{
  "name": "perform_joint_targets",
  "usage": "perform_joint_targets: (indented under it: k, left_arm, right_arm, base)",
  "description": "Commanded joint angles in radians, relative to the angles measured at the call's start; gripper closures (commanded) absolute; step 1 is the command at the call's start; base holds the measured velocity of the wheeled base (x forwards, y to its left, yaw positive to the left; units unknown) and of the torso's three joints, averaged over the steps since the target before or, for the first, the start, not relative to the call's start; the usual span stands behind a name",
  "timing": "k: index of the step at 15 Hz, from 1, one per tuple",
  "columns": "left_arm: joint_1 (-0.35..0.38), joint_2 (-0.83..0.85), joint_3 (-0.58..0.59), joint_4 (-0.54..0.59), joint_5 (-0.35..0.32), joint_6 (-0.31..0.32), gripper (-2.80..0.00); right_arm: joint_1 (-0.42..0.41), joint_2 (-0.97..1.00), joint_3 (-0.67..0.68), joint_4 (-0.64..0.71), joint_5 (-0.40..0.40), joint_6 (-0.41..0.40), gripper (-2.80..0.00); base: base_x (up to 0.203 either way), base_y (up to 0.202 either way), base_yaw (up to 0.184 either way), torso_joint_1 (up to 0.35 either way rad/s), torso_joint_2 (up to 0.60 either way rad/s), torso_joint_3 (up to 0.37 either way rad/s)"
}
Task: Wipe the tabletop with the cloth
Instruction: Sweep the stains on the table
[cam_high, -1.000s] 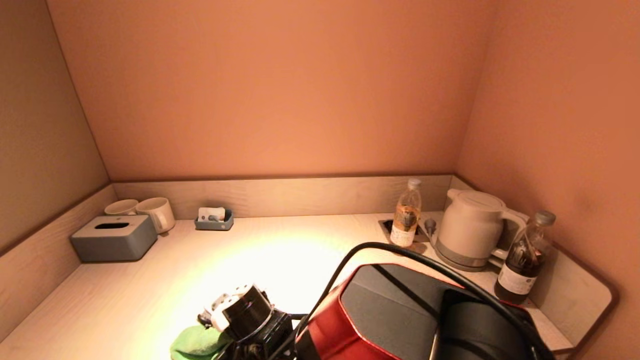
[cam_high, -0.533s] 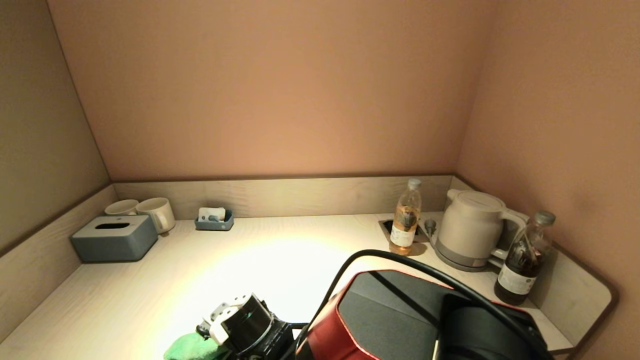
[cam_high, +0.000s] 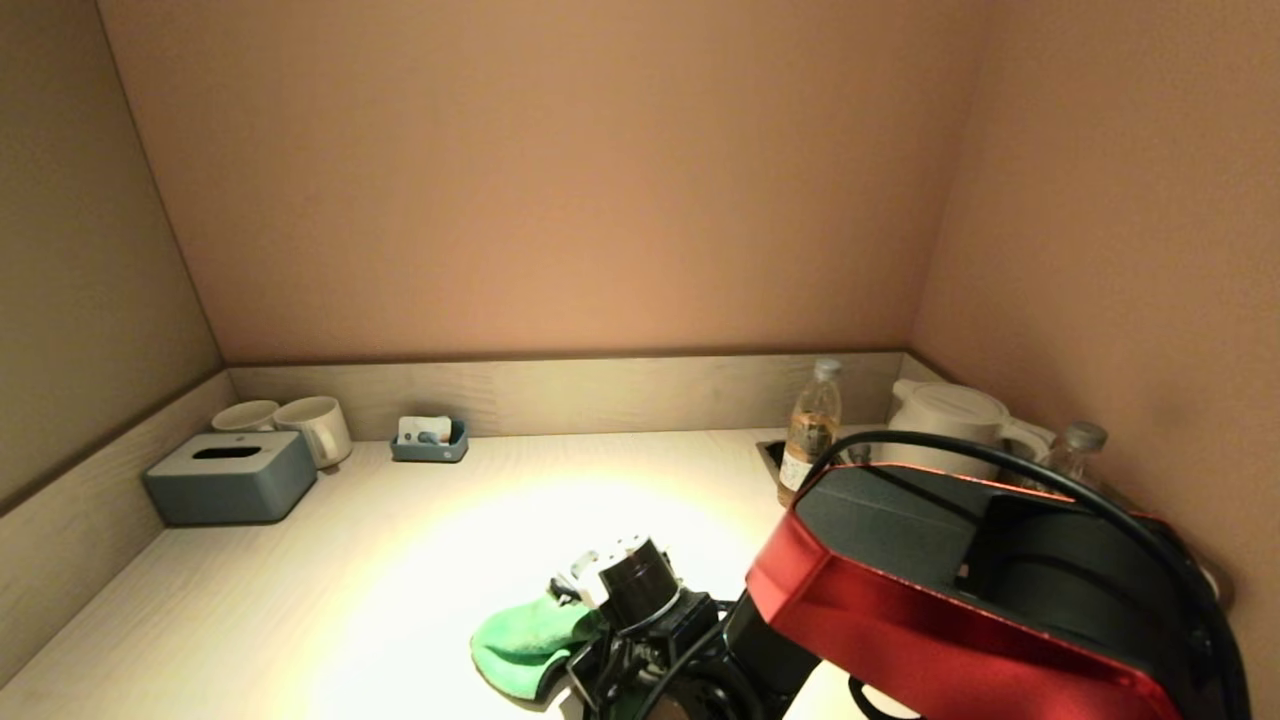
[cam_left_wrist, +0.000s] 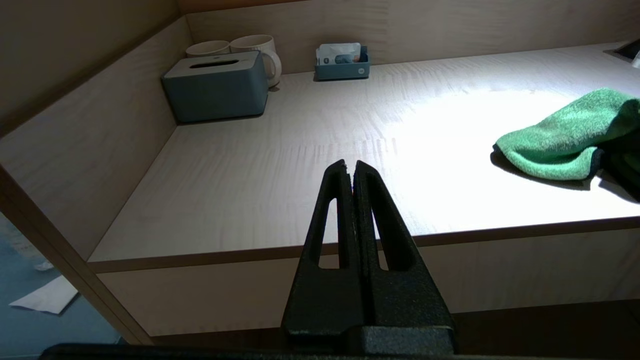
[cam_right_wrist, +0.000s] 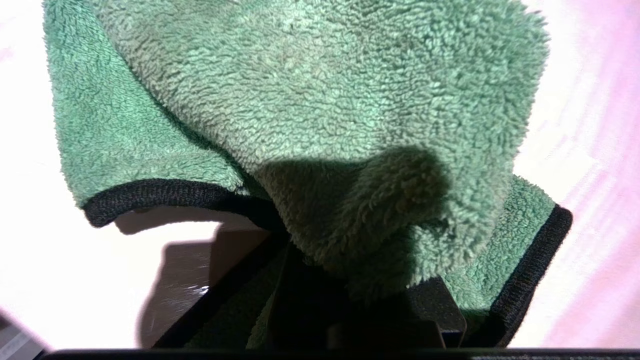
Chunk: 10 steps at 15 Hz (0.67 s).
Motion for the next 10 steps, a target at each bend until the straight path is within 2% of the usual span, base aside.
perform_joint_targets:
  k: [1, 5, 10]
  left_arm:
    - [0.0, 0.0, 0.0, 0.0, 0.0, 0.0, 0.0]
    - [0.0, 0.0, 0.0, 0.0, 0.0, 0.0, 0.0]
    - [0.0, 0.0, 0.0, 0.0, 0.0, 0.0, 0.0]
  right_arm:
    - [-0.051, -0.002, 0.003, -0.061, 0.0, -0.003, 0.0]
    - [-0.112, 0.081, -0.142, -0.051, -0.006, -0.047, 0.0]
    - [-0.125, 0.19, -0.373, 0.034, -0.032, -0.056, 0.0]
  base:
    - [0.0, 0.0, 0.0, 0.0, 0.0, 0.0]
    - [0.0, 0.0, 0.0, 0.0, 0.0, 0.0]
    - [0.0, 0.0, 0.0, 0.0, 0.0, 0.0]
